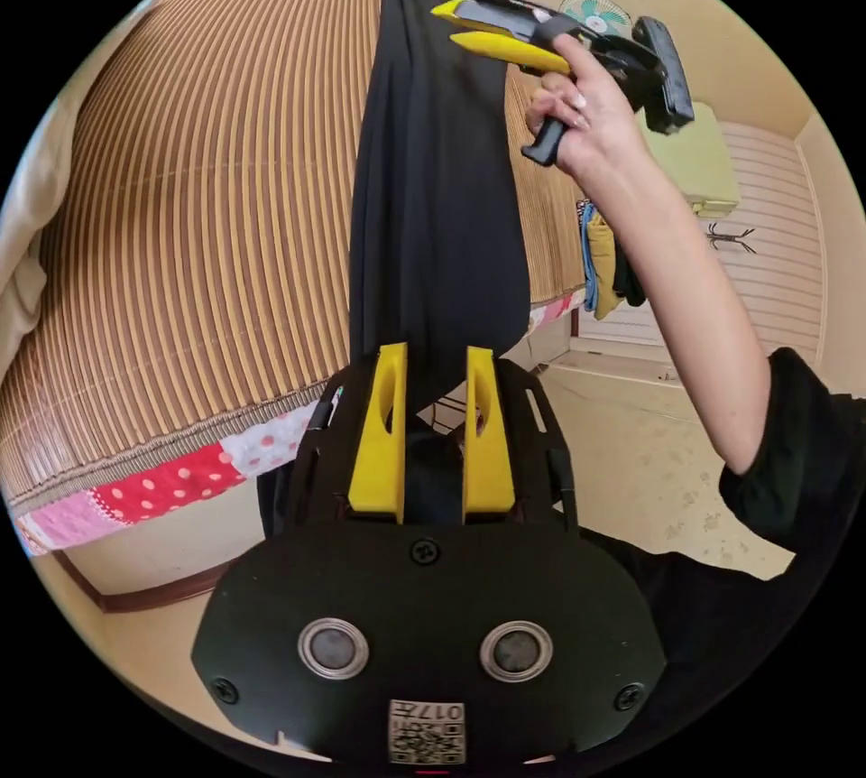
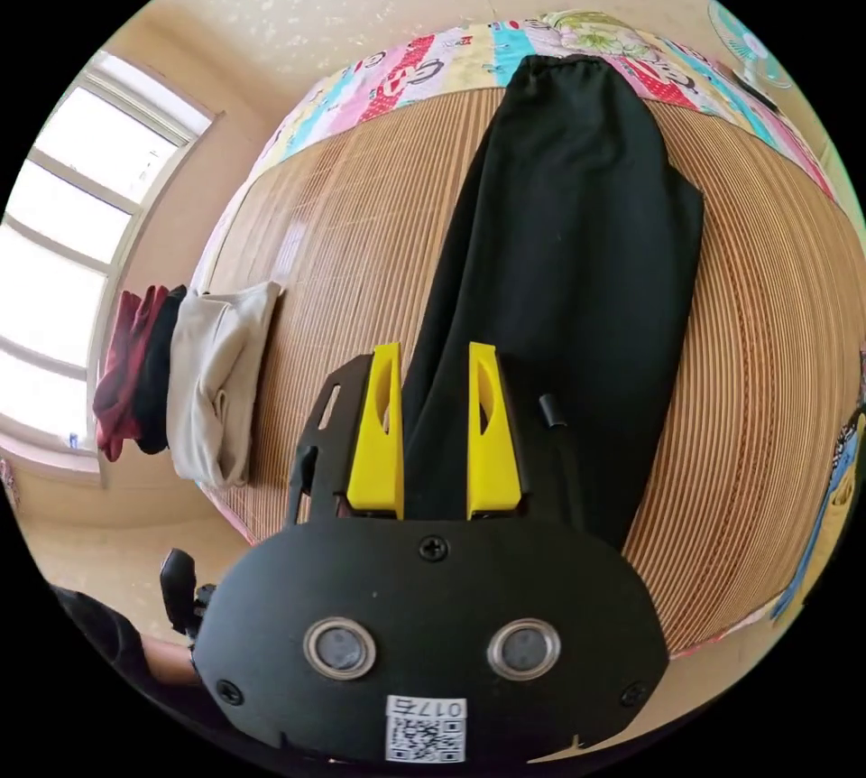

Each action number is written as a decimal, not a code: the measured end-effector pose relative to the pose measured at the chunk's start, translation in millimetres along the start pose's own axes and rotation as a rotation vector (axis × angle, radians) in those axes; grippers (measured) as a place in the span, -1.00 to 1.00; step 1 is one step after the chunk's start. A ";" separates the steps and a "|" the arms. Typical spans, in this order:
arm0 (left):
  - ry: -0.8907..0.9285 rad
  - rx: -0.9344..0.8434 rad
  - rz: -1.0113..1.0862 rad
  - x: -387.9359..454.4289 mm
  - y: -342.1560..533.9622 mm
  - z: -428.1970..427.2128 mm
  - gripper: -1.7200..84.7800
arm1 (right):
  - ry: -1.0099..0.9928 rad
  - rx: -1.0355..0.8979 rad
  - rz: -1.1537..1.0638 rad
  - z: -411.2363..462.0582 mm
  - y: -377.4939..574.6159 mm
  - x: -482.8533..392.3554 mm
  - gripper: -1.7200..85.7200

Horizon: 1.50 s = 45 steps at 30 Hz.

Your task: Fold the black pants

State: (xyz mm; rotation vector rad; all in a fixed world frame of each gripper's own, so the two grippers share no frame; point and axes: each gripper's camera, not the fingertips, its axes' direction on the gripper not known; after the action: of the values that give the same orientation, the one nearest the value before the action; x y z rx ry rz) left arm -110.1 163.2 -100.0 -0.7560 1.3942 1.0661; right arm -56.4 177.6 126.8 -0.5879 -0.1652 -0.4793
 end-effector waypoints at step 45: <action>0.579 -0.074 0.058 -9.3 -80.8 -53.8 -0.86 | -1.104 -0.118 0.180 -90.1 176.6 279.2 -0.92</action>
State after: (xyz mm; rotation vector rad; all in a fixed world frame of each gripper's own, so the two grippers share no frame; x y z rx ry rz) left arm -56.5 82.3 -109.0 -1.1439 1.8781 0.9864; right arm 274.6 146.8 44.7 -0.9274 -1.1279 0.0583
